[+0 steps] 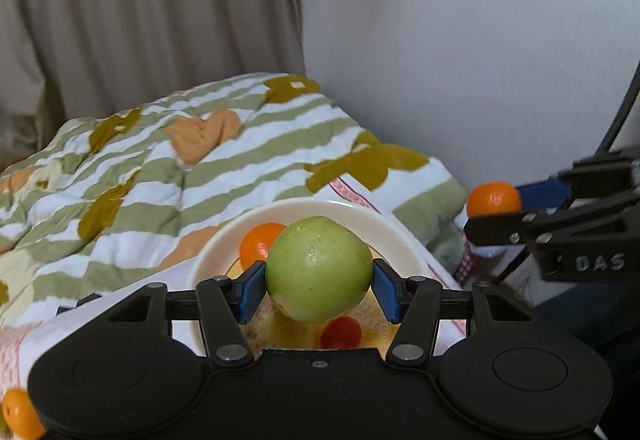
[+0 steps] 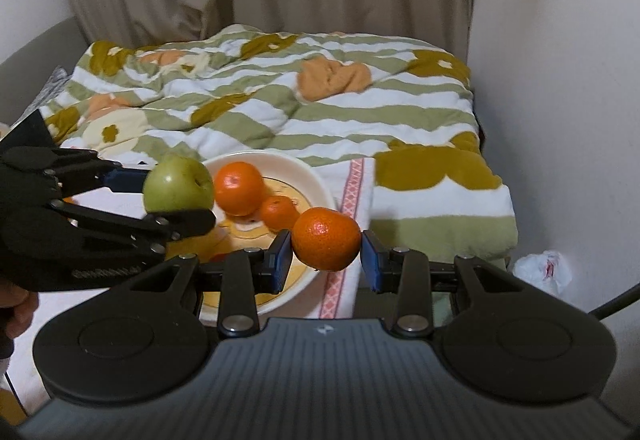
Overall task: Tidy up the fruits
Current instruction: 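Carry the green apple and mandarin in both tools over the cream bowl, then lower both fruits into the bowl and open both tools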
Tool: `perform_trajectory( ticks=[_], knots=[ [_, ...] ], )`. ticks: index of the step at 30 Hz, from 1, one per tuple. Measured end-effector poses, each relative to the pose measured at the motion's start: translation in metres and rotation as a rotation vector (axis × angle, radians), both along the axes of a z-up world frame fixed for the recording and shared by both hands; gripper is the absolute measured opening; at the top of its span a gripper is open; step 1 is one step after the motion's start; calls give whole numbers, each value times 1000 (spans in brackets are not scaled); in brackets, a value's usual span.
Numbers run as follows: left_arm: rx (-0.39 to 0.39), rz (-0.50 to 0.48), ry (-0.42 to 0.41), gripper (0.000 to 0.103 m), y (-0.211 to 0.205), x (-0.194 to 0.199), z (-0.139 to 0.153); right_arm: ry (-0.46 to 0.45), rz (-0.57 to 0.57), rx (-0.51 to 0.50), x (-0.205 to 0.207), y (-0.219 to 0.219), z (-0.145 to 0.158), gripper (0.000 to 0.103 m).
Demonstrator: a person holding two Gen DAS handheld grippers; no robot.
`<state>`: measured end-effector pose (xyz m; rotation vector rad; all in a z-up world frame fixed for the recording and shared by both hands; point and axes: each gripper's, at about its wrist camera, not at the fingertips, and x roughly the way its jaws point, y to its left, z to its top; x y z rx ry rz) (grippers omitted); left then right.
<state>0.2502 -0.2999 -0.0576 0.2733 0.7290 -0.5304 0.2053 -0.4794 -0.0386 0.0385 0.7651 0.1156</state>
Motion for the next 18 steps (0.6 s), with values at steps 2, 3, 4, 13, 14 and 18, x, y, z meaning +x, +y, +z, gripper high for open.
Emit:
perform_trajectory(
  ticks=[2,3,4,13,14,18],
  knots=[
    [23,-26,0,60,-6,5,-7,8,-16,2,5,-3,-5,52],
    [38,-42,-1,60,-9,8,-11,13,-25,3,8,-4,-7,52],
    [53,-55,-1,60,-12,11,-15,17,-33,4,10,-6,-10,52],
    [123,-126,8,61,-28,26,-35,39,-71,0,22,-10,-22,52],
    [125,-125,12,61,-28,26,-36,40,-74,0,22,-10,-22,52],
    [115,-132,-22,84,-28,23,-29,37,-84,-2,24,-12,-19,52]
  ],
)
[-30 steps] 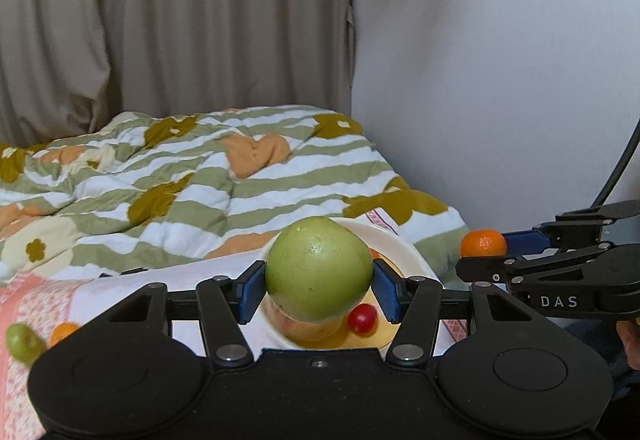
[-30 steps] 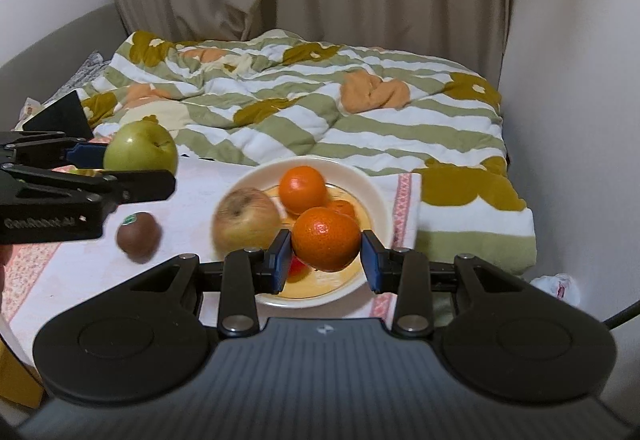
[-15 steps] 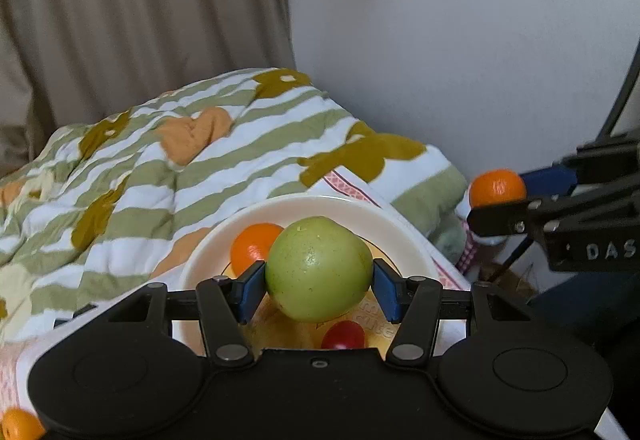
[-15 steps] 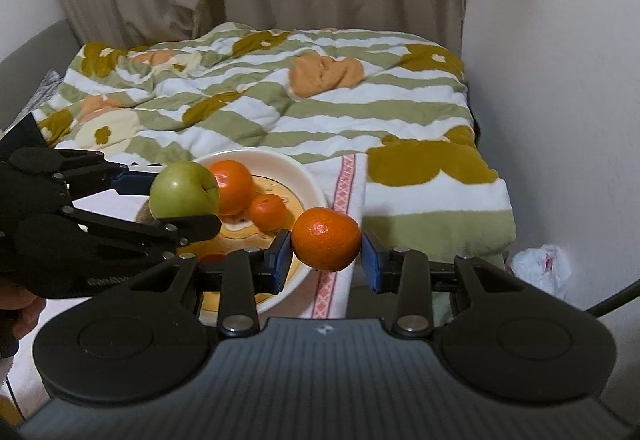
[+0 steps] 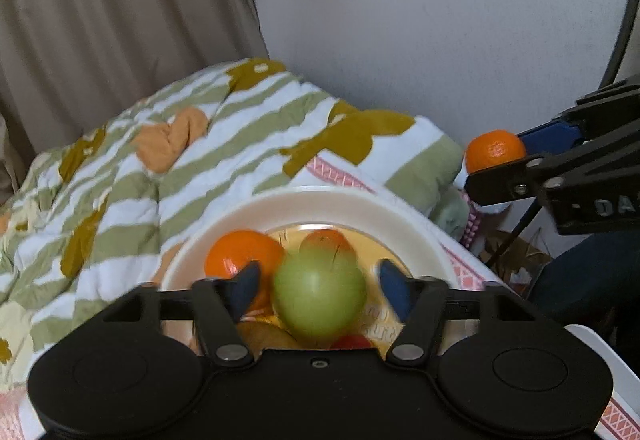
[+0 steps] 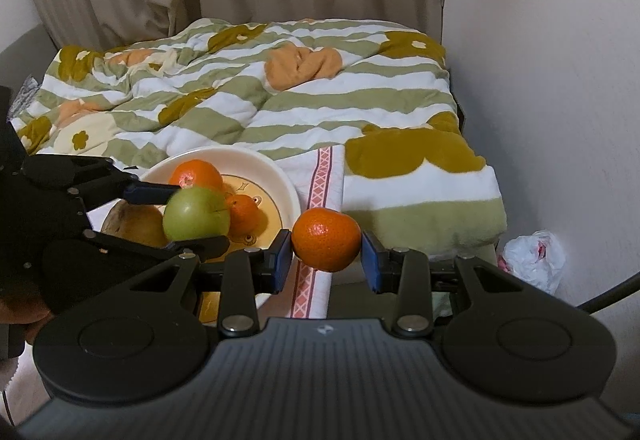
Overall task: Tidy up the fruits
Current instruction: 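Lower both fruits into the bowl and open both tools, then move both tools back toward the remaining fruits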
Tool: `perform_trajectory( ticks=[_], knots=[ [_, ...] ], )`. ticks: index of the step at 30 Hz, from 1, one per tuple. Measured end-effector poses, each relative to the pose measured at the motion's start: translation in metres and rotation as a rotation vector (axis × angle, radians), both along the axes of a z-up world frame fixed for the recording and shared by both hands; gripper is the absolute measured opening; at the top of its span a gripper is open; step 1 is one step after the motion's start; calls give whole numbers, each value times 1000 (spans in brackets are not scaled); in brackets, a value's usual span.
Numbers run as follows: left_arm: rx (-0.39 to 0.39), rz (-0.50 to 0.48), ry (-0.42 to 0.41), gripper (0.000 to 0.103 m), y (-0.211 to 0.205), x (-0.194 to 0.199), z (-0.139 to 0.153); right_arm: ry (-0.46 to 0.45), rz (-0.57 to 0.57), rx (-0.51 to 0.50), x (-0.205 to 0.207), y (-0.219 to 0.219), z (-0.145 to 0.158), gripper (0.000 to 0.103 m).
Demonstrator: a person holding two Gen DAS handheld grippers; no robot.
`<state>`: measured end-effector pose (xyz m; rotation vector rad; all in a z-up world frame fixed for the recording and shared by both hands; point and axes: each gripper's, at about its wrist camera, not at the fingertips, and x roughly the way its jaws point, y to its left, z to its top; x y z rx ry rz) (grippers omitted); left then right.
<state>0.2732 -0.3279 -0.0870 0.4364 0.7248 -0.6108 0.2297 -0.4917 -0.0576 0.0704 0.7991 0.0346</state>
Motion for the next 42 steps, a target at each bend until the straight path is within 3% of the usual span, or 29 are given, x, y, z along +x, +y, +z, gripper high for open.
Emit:
perform_trajectory(
  ticks=[3,7,10,26,28,30,32,42],
  knots=[
    [-13,5,-37,92,5,-6,11,-7,-3,-3,1,-1,4,52],
    [-17,40,-23,92,16,-9,20,-13,11,-4,5,-1,7,52],
    [-43,81,-7,99,29,-11,28,-11,44,-6,12,6,7,52],
    [-75,273,23,99,83,-34,40,-17,252,-44,43,35,-34,54],
    [-80,290,29,99,86,-36,39,-34,255,-43,42,35,-33,63],
    [-86,306,35,99,90,-39,39,-49,248,-44,41,35,-31,88],
    [-92,322,36,99,93,-42,40,-72,229,-51,37,36,-28,103],
    [-128,381,7,99,105,-70,54,-104,198,-37,18,37,-8,103]
  ],
)
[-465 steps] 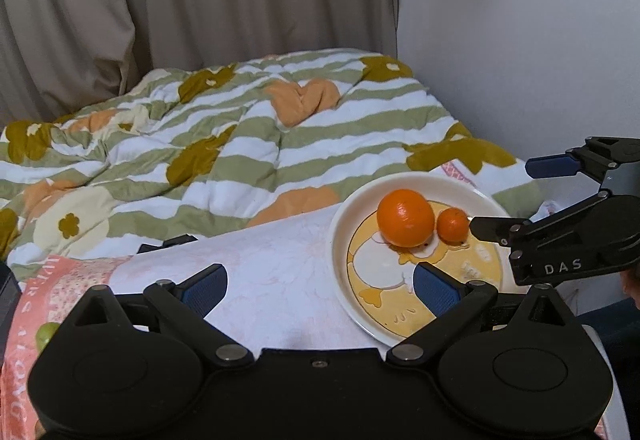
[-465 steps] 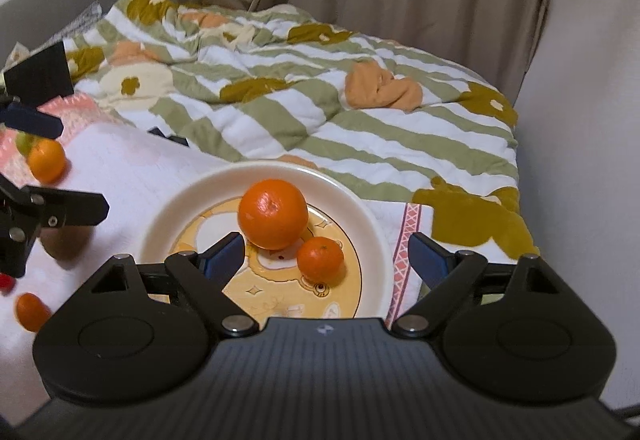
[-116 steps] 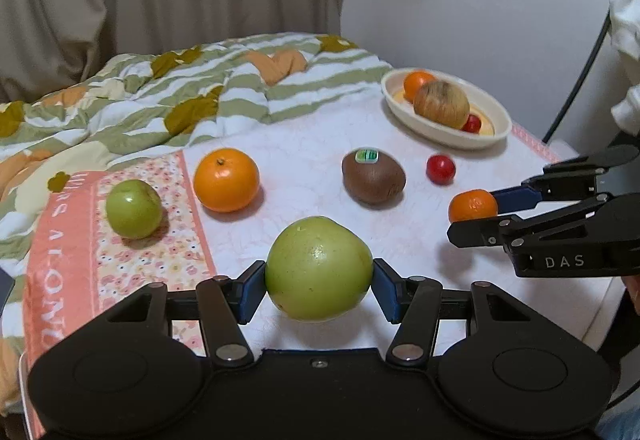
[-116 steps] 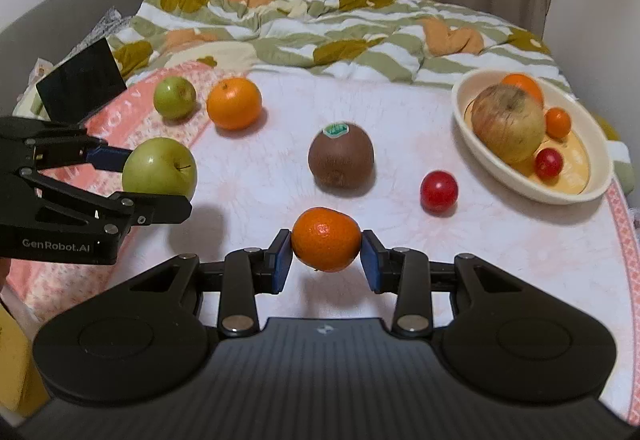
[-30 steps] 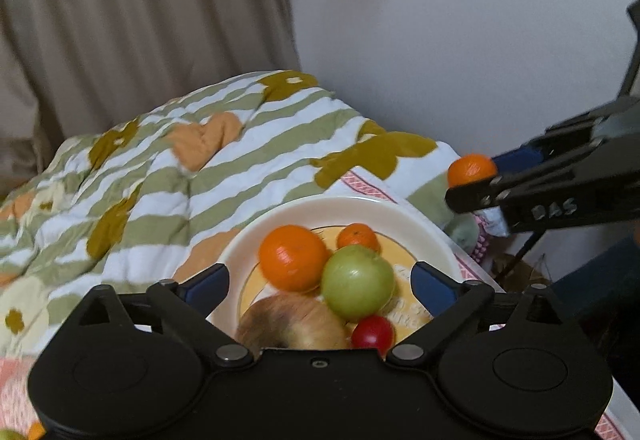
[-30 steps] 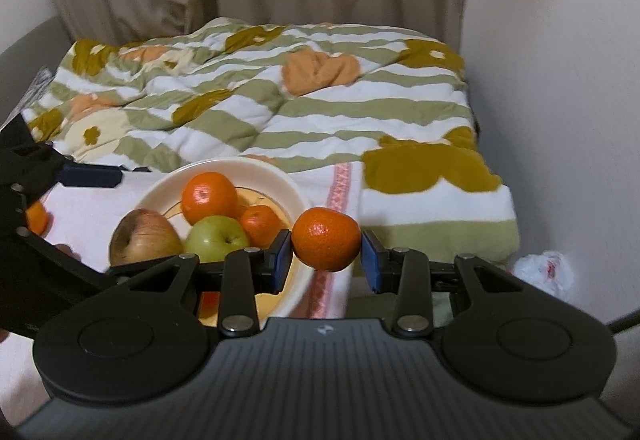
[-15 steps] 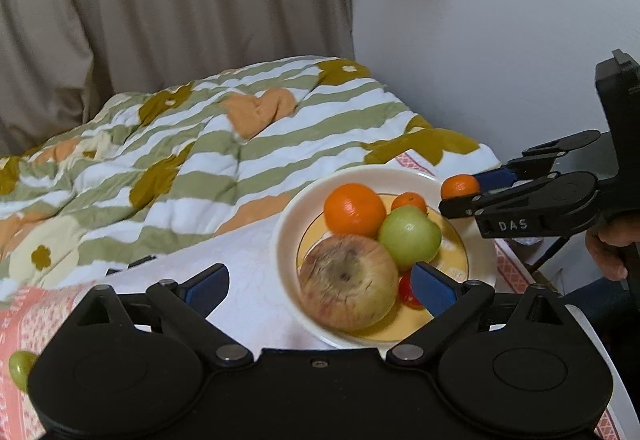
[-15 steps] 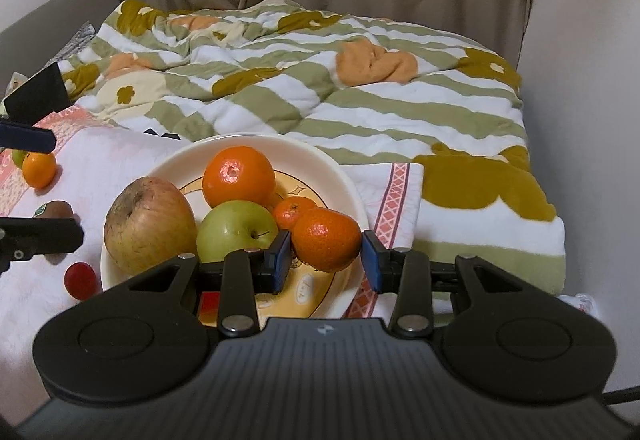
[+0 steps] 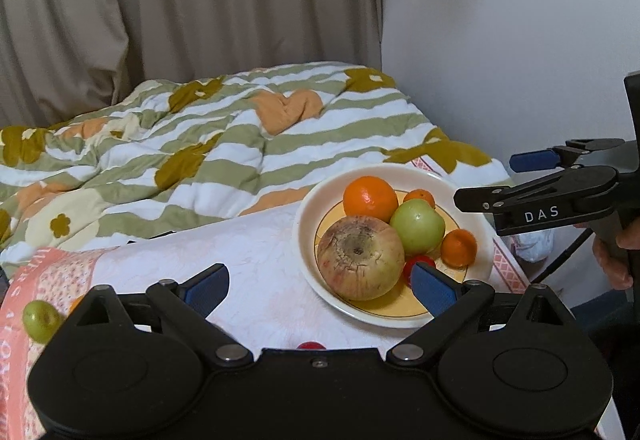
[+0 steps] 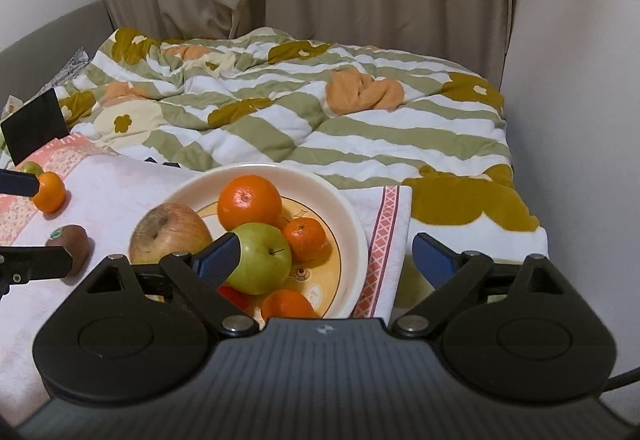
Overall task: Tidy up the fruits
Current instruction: 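Move both tools back toward the remaining fruits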
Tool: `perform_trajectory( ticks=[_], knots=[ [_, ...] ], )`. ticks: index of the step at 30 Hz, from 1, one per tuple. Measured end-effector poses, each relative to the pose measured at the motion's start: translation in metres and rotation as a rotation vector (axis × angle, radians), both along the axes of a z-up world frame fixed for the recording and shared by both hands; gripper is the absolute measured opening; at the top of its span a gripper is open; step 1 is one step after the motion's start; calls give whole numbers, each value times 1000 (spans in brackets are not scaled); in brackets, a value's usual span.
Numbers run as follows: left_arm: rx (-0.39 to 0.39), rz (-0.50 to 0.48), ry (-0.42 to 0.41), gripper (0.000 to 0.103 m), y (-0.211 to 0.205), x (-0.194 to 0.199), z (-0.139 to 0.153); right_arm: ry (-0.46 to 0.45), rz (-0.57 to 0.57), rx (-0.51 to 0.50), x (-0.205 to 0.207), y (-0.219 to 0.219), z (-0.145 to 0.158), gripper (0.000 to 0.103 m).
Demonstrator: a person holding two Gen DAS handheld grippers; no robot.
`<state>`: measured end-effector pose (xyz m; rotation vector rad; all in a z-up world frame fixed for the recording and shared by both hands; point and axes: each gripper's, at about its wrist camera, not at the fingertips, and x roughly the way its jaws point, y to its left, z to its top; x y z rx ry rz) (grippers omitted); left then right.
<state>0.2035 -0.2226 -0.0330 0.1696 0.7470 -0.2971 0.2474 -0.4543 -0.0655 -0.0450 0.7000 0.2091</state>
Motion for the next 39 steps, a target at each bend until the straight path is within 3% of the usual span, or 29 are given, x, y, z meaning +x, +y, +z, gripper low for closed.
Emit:
perform_trajectory(
  ticks=[15,23,27,39],
  knots=[
    [-45,190,-97,100,53,-69,41,-64,43,-50,-56,32,52,103],
    [-32,302,-158,103,105,-94,60,-76,76,-34,-83,70,80,103],
    [-11,336,-170,103,142,-98,60,-55,67,30,-92,95,85,103],
    [-51,247,-70,103,250,-64,38,2,-57,5,-102,197,69,103]
  ],
)
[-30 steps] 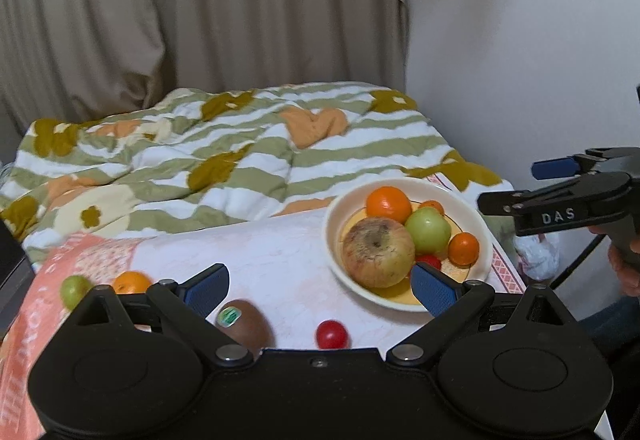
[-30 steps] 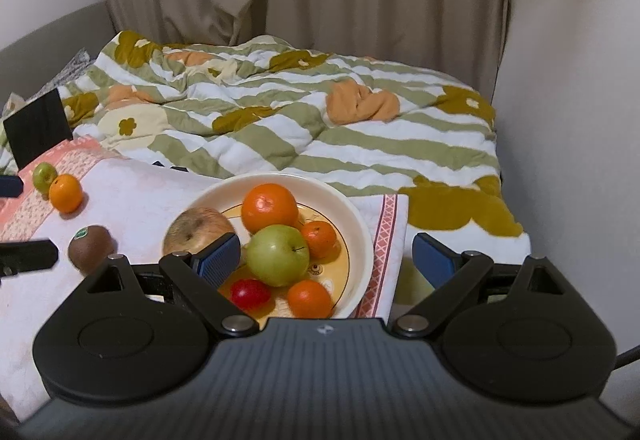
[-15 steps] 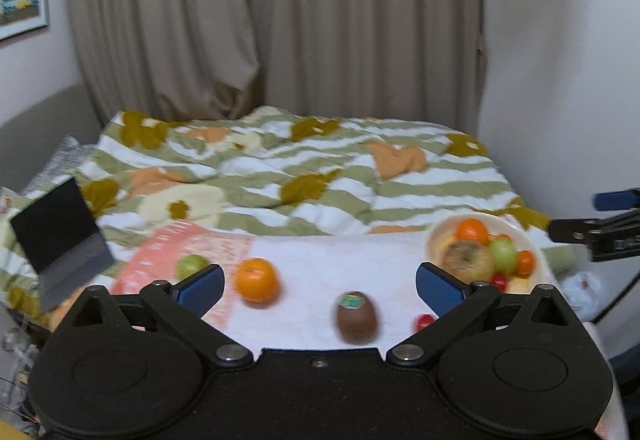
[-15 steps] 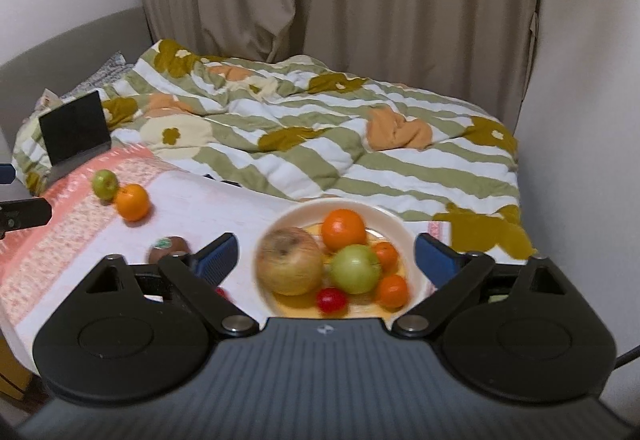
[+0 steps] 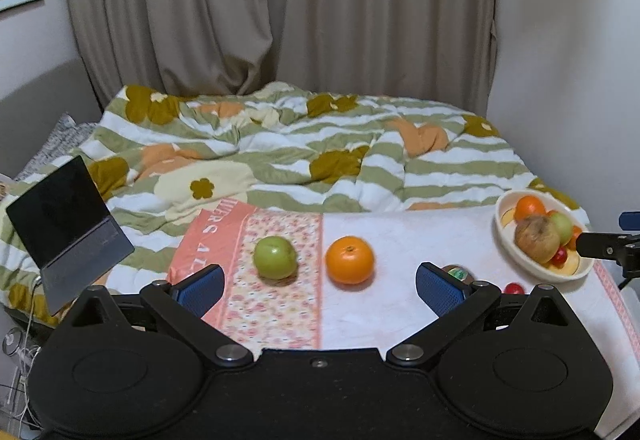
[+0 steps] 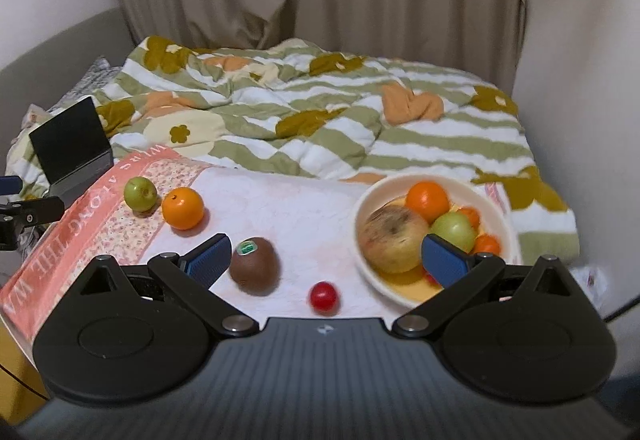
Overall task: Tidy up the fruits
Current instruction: 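Move both tools back toward the remaining fruits, then grasp the small green apple with the left tool while the right tool grasps the kiwi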
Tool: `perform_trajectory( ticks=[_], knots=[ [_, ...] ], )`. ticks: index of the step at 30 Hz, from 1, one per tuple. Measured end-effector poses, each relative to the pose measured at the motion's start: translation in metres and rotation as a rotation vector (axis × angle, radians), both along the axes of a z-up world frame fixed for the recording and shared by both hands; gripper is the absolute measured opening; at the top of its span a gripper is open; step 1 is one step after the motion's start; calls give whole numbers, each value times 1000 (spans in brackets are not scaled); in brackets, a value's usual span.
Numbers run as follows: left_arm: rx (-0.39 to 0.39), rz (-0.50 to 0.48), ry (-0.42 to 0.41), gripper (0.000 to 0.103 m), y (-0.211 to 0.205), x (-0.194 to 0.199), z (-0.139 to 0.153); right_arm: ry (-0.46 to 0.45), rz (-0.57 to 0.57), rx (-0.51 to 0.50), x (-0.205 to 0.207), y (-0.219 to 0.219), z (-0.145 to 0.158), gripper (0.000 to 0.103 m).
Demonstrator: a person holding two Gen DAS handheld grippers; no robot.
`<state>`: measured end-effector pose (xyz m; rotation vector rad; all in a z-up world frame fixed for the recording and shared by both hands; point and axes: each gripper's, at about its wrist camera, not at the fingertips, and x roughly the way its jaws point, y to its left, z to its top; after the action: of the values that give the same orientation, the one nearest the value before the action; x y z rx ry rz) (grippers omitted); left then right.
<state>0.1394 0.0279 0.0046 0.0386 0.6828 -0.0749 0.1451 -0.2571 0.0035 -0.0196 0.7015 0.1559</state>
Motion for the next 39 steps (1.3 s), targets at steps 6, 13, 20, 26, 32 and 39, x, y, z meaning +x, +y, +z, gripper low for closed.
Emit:
perform_trajectory(
  ticks=[6,13,20,26,32,39],
  knots=[
    [-25,-62,61,103,41,32,-22,26,-92,-9,5,42,-23,103],
    [-66,-111,120,103,74,76,-43,17,-132,-50,20,79,-41,103],
    [-142,-128,203,94,85,117,-69,53,-128,-69,46,100,-68,103],
    [-183,-95,243,89,82,142,-84,82,-101,-123,61,114,-89,103],
    [-214,-53,281,69,75,160,-98,125,-81,-130,71,119,-107,103],
    [-246,-21,325,54,74,170,-110,148,-62,-128,77,117,-118,103]
  ],
)
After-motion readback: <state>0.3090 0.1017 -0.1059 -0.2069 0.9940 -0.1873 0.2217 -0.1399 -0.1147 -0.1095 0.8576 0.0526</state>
